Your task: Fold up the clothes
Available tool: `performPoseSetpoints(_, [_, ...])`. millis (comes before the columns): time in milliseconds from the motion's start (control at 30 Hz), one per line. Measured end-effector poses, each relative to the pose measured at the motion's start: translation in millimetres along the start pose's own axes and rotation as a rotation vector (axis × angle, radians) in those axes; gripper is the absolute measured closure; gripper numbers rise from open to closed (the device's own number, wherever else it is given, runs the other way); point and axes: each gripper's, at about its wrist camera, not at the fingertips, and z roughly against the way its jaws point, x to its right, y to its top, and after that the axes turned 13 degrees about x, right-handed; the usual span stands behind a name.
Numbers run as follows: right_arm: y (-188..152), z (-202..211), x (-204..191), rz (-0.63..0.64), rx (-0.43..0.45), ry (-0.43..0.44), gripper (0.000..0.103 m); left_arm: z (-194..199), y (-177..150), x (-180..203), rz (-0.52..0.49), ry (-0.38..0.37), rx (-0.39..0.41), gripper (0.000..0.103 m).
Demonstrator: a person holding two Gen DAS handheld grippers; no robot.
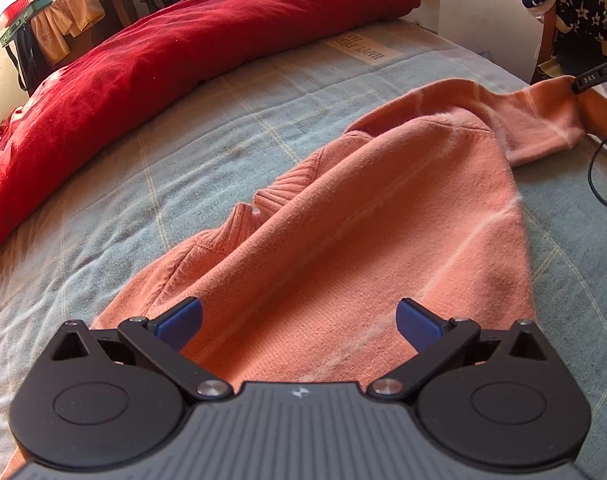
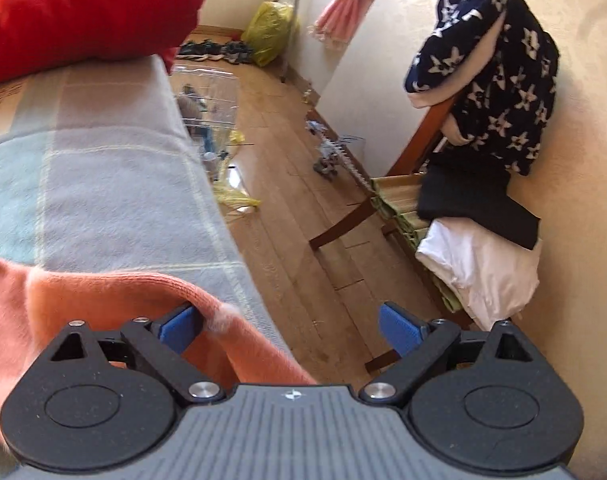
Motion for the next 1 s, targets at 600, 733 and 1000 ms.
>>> performPoseSetpoints(600, [-49,38,-90,-0.043,-0.085,0.465,0.002,-15,-33,-31,0.26,-0.098,-0.095,0.001])
performPoseSetpoints(733, [-60,34,-85,-0.097,-0.074,0.477,0.0,-27,-50,-54,0.432,-0.18,-0.113,0.0])
performPoseSetpoints(1000, [-46,23,-92,-0.06,-0.175,0.461,0.0,-34,-65,-62,0.449,-0.26,-0.027,0.0])
